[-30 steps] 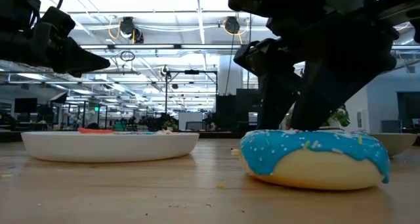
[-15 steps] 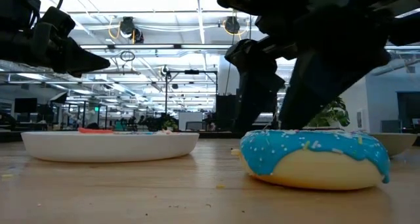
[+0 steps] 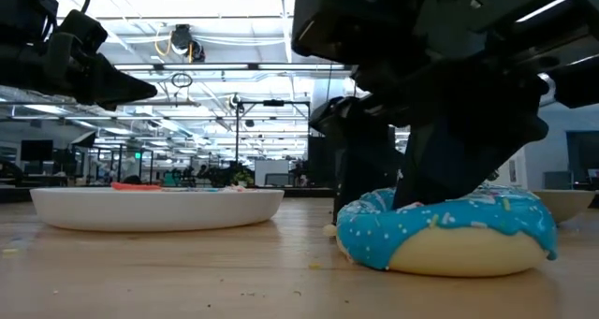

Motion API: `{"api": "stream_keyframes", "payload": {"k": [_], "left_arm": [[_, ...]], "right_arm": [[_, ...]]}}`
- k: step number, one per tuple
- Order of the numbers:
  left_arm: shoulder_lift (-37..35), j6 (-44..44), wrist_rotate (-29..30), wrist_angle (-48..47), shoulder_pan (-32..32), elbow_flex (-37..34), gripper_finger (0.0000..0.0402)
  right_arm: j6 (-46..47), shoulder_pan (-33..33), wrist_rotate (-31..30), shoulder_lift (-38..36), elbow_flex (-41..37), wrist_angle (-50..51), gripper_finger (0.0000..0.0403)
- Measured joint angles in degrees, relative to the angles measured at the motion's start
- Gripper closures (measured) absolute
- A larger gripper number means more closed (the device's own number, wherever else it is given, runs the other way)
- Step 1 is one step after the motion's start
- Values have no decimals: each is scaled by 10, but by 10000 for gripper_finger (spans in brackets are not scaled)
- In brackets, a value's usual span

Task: Pick & Place donuts
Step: Put the blue doughnut on the gray plate

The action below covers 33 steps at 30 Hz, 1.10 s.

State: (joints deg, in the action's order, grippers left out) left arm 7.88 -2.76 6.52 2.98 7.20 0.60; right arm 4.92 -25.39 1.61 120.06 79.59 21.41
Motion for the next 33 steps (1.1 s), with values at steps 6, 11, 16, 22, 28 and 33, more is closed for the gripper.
{"api": "stream_keyframes", "payload": {"k": [6,11,16,22,28,33], "left_arm": [[0,0,0,0,0,0,360],[0,0,0,0,0,0,360],[0,1,0,0,0,0,360],[0,2,0,0,0,0,360],[0,2,0,0,0,0,360],[0,2,0,1,0,0,360]], "right_arm": [[17,0,0,-28,-3,5,273],[19,-1,12,-42,-3,11,379],[36,-1,14,-59,-4,16,384],[42,1,-24,-140,-4,33,396],[70,8,-109,-252,-4,93,394],[97,22,-107,-309,-3,136,395]]}}
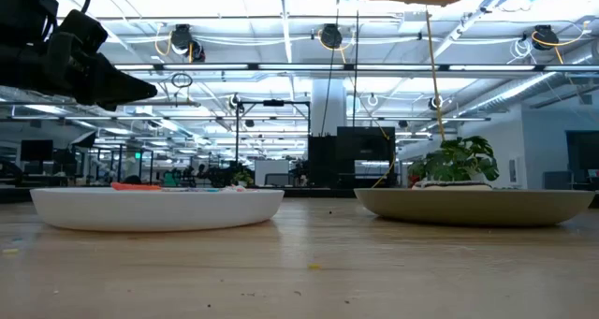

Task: Pick & Place donuts
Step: Put the blue doughnut on the gray plate

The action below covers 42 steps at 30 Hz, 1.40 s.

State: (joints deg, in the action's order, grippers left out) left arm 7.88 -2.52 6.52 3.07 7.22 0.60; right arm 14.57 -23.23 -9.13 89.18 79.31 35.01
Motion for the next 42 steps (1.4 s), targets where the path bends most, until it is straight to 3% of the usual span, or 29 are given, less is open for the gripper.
{"api": "stream_keyframes", "payload": {"k": [8,14,23,31,38,42], "left_arm": [[0,0,0,0,0,0,360],[0,0,0,0,0,0,360],[0,0,0,0,0,0,360],[0,0,0,1,0,0,360],[0,0,0,1,0,0,360],[0,0,0,1,0,0,360]], "right_arm": [[27,27,0,-12,-1,69,395],[56,57,0,-12,-58,45,395],[46,105,87,-12,-219,-128,394],[86,139,131,-12,-310,-242,394],[102,146,139,-12,-346,-273,392],[105,145,137,-12,-346,-278,357]]}}
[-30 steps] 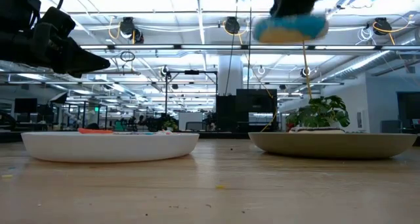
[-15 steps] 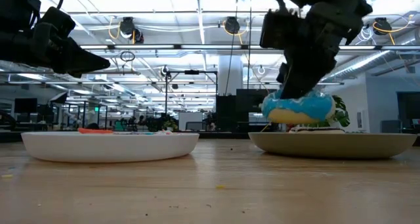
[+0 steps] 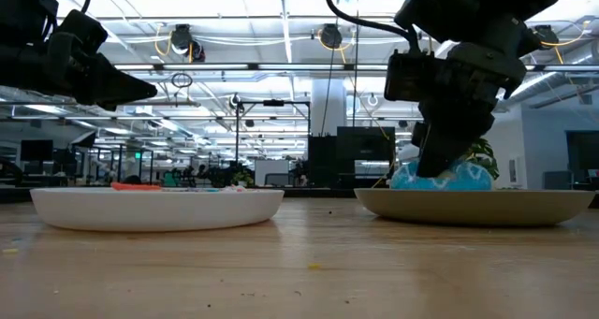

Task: Pick & Place donuts
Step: Put the blue doughnut on the gray plate, then put the pink doughnut on the gray plate

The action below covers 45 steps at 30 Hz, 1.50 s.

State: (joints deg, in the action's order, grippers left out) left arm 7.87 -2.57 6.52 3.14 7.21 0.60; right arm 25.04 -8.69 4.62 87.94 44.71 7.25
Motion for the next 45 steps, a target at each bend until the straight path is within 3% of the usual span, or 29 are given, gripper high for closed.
{"api": "stream_keyframes", "payload": {"k": [9,16,26,32,39,45], "left_arm": [[0,0,0,0,0,0,360],[0,0,0,0,0,0,360],[0,0,0,0,0,0,360],[0,0,0,0,0,0,360],[0,0,0,0,0,0,360],[0,3,0,0,0,0,360]], "right_arm": [[14,6,-1,-29,0,7,210],[18,6,-5,-114,0,21,149],[26,-18,-33,-207,1,29,136],[32,-102,-39,-210,12,-27,136],[27,-219,-137,-126,124,23,151],[56,-285,-166,6,313,194,151]]}}
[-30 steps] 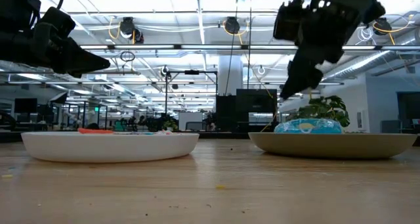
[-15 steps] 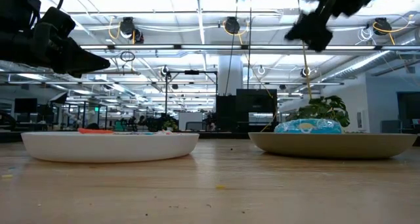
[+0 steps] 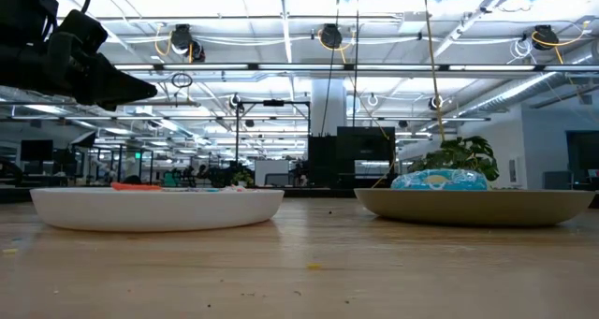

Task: Pick & Place donuts
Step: Put the pink doughnut on the gray plate

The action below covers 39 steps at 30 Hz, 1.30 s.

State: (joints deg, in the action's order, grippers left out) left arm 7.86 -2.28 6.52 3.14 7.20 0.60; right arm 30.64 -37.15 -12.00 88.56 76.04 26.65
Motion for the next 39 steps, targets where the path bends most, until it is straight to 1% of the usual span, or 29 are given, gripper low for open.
{"api": "stream_keyframes", "payload": {"k": [3,5,7,9,14,18,25,32,39], "left_arm": [[0,-2,0,0,0,0,360],[0,-1,0,-1,0,0,360],[0,0,0,-1,0,0,360],[0,0,0,-2,0,0,360],[0,1,0,-2,0,0,360],[0,2,0,-3,0,0,360],[0,0,0,-3,0,0,360],[0,0,0,-4,0,0,360],[0,0,0,-4,0,0,360]], "right_arm": [[17,-24,0,70,99,99,151],[25,-36,1,110,148,145,151],[28,-44,10,144,182,162,151],[28,-48,34,172,198,166,151],[45,-50,87,231,200,167,151],[53,-47,133,253,200,165,151],[68,-33,138,252,200,142,151],[59,-33,138,252,200,126,151],[55,-38,137,252,200,84,151]]}}
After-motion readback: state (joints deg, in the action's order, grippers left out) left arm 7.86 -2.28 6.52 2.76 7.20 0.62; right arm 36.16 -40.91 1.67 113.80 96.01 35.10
